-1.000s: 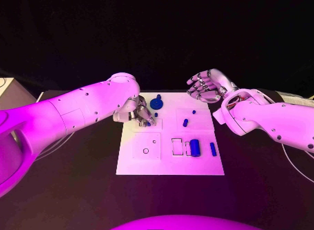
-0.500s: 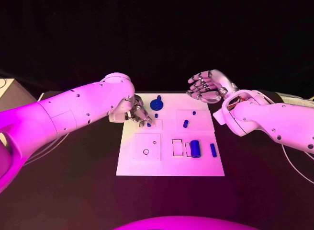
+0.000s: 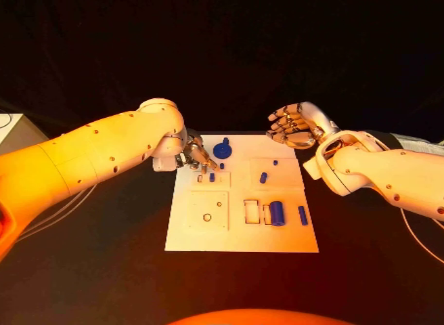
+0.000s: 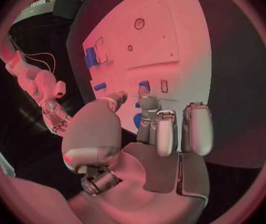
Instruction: Assemble the parts on the task board
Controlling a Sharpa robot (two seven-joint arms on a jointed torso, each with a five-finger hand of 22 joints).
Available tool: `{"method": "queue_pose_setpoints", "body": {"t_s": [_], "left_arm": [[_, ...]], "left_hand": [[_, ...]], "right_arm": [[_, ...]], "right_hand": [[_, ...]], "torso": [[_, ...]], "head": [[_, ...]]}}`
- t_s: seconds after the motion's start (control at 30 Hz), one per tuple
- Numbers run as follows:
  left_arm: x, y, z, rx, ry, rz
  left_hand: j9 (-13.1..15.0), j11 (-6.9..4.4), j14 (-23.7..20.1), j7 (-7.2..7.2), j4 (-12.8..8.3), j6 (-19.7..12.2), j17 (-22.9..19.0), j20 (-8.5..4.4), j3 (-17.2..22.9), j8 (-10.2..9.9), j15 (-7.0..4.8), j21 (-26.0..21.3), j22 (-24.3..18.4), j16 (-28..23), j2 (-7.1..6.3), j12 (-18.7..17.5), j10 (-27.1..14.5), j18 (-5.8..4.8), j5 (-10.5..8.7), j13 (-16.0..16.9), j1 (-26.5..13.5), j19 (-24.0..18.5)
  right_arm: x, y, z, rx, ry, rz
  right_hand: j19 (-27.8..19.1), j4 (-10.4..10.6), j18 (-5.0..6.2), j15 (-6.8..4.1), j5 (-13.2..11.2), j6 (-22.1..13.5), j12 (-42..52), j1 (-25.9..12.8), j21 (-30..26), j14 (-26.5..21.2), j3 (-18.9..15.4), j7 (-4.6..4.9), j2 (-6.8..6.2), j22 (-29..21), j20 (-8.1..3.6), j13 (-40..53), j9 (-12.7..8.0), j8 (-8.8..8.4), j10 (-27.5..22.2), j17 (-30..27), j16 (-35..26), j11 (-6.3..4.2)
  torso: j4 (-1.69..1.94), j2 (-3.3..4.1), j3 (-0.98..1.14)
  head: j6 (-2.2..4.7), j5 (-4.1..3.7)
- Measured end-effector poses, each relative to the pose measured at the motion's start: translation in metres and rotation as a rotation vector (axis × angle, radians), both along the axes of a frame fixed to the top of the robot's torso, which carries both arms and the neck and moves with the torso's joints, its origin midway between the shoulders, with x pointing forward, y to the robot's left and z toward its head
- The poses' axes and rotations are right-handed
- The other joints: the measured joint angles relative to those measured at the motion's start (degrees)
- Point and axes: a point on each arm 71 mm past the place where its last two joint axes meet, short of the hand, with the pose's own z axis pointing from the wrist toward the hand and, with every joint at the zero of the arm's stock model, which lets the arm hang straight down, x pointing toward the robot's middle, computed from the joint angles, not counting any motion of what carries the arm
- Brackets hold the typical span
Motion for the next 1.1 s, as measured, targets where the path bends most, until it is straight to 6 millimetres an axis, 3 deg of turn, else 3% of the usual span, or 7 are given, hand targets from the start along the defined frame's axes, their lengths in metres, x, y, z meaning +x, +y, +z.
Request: {"method": "queue_pose_setpoints", "body": {"t_s": [0.07,0.2,0.23,0.33,0.5,0.77,1.1], "left_arm": [[0.000,0.004,0.003,-0.019,-0.005,0.011],[0.002,0.015,0.013,-0.065,-0.019,0.043],[0.003,0.019,0.016,-0.080,-0.026,0.054],[0.007,0.028,0.025,-0.127,-0.056,0.091],[0.016,0.045,0.037,-0.200,-0.127,0.173],[0.032,0.062,0.043,-0.255,-0.234,0.274],[0.046,0.055,0.031,-0.226,-0.281,0.306]], "left_hand": [[0.1,0.16,0.2,0.23,-0.3,-1.2,0.0,0.24,1.8,-0.3,0.17,-0.9,0.0,0.0,0.60,-1.0,-1.4,0.00,0.51,-1.3,3.6,-0.7],[-1.1,1.40,0.1,1.70,-0.2,-3.9,0.0,0.88,6.0,-2.8,1.20,-3.6,-2.4,-0.9,0.68,-4.2,-5.5,0.00,0.53,-5.8,7.9,-2.9],[-1.8,1.75,0.2,2.18,-0.2,-4.3,0.0,1.07,7.3,-3.6,1.66,-4.4,-3.3,-1.5,0.47,-5.0,-6.7,0.00,0.53,-7.0,8.8,-3.5],[-4.1,2.97,0.1,3.32,-0.5,-6.7,0.0,1.96,10.2,-6.4,2.78,-9.4,-9.2,-4.8,-0.03,-8.5,-11.2,1.79,0.53,-11.0,10.9,-7.3],[-8.4,3.91,0.2,4.50,-0.6,-9.1,0.0,2.70,10.9,-10.6,3.50,-11.0,-10.7,-5.8,-1.35,-10.0,-12.9,1.79,0.10,-12.3,12.7,-8.3],[-10.7,4.97,0.1,5.65,0.2,-8.6,0.0,3.50,8.0,-11.7,4.44,-8.9,-8.2,-4.2,-2.20,-9.8,-11.8,1.79,0.10,-12.5,12.4,-6.2],[-12.0,5.05,0.2,5.85,0.2,-8.4,0.0,3.70,5.7,-12.1,4.52,-8.8,-7.8,-4.2,-1.66,-9.3,-11.7,1.79,0.10,-12.5,9.7,-5.9]], "right_arm": [[0.000,-0.001,0.000,0.001,0.000,-0.001],[0.000,-0.002,0.000,0.001,0.000,-0.004],[0.000,-0.003,0.000,0.001,0.000,-0.004],[0.000,-0.004,0.000,0.001,-0.002,-0.006],[0.001,-0.007,0.000,0.002,-0.004,-0.009],[0.002,-0.011,0.000,0.010,-0.002,-0.019],[0.000,-0.010,0.001,0.019,-0.003,-0.016]], "right_hand": [[0.0,0.1,0.00,0.00,0.0,0.0,0.1,0.4,0.0,0.0,-0.2,0.00,0.38,-0.2,0.00,-0.1,0.0,0.00,0.0,-0.2,0.0,0.00],[0.0,0.1,0.00,0.00,0.0,0.0,0.6,0.8,0.0,0.0,-0.2,0.00,0.76,-0.5,0.00,-0.4,0.0,0.27,0.0,-0.8,0.0,0.00],[0.0,0.1,0.00,0.00,0.0,0.3,0.7,1.0,0.0,0.0,-0.2,0.01,0.98,-0.7,0.00,-0.5,0.0,0.52,0.1,-1.0,0.0,-0.11],[0.1,0.0,0.00,-0.53,0.0,1.4,1.0,1.4,0.0,0.5,0.0,0.26,0.78,-0.9,-0.14,-0.6,0.1,0.68,0.5,-1.5,0.2,-0.52],[0.6,0.0,0.00,-0.65,0.0,2.6,1.3,1.6,0.0,1.0,1.0,0.52,0.81,-1.1,-0.62,-0.7,0.1,0.91,1.0,-2.1,0.2,-1.03],[0.6,-0.2,0.00,-0.82,0.0,2.8,1.3,1.8,0.0,1.3,1.1,0.72,0.59,-1.2,-0.62,-0.7,0.1,0.91,1.0,-2.3,0.2,-1.03],[0.6,0.0,0.00,-0.82,0.0,2.8,1.3,1.8,0.0,1.3,1.3,0.72,0.59,-1.2,-0.62,-0.8,-0.1,0.90,1.0,-2.5,0.2,-1.03]], "torso": [[0.01,0.01,0.00],[0.03,0.01,0.03],[0.03,0.01,0.03],[0.03,0.03,0.03],[0.00,0.06,0.03],[0.00,0.24,0.04],[-0.24,0.79,-0.07]], "head": [[0.07,0.00],[0.26,-0.01],[0.31,-0.04],[0.49,-0.05],[0.82,0.06],[1.38,0.29],[2.03,0.71]]}}
